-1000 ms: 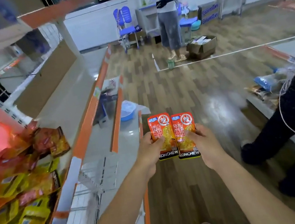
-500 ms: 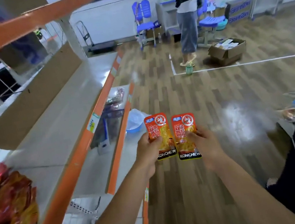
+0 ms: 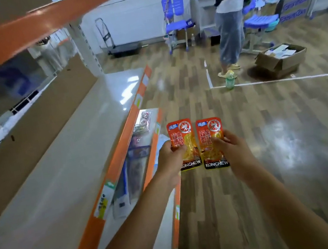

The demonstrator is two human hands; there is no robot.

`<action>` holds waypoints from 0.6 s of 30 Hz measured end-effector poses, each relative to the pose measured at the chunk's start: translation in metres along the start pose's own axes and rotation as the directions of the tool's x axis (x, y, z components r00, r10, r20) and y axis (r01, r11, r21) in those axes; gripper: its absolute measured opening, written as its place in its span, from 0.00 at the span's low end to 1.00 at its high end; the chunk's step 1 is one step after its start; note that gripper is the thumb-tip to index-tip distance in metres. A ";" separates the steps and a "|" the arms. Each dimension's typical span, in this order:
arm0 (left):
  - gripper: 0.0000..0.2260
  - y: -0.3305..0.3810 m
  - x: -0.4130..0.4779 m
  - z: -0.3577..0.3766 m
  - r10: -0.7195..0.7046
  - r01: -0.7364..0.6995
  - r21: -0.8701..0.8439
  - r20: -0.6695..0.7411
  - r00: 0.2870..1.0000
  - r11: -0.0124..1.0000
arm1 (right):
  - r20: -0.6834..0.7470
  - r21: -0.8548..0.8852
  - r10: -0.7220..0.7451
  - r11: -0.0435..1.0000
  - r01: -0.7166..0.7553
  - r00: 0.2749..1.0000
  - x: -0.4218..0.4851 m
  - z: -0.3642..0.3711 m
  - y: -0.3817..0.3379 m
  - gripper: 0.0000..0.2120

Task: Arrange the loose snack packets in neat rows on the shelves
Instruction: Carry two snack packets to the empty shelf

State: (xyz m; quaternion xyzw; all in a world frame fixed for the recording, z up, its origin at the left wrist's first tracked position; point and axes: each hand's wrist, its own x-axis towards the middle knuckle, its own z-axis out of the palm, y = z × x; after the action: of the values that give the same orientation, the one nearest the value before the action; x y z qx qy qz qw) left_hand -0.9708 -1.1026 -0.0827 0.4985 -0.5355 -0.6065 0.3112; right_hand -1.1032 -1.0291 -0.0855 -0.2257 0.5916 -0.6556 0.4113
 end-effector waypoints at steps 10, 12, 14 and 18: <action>0.06 0.046 0.159 0.028 0.026 -0.025 0.017 -0.113 0.993 1.000 | 0.095 -0.059 0.039 0.998 -0.033 0.995 0.178 0.019 -0.029 0.06; 0.07 0.061 0.189 0.041 0.027 -0.029 -0.010 -0.123 0.992 1.000 | 0.110 -0.077 0.048 0.996 -0.040 0.993 0.217 0.020 -0.039 0.06; 0.07 0.074 0.216 0.051 0.017 -0.023 -0.043 -0.134 0.991 0.999 | 0.134 -0.121 0.054 0.992 -0.038 0.989 0.252 0.019 -0.047 0.07; 0.07 0.091 0.262 0.063 -0.005 -0.008 -0.075 -0.175 0.984 0.997 | 0.204 -0.144 0.079 0.988 -0.050 0.976 0.313 0.026 -0.061 0.04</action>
State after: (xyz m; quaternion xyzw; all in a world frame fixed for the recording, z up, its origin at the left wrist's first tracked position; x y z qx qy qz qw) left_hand -1.1254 -1.3415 -0.0708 0.5375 -0.4833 -0.5796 0.3762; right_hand -1.2749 -1.2993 -0.0816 -0.3019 0.5962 -0.5719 0.4757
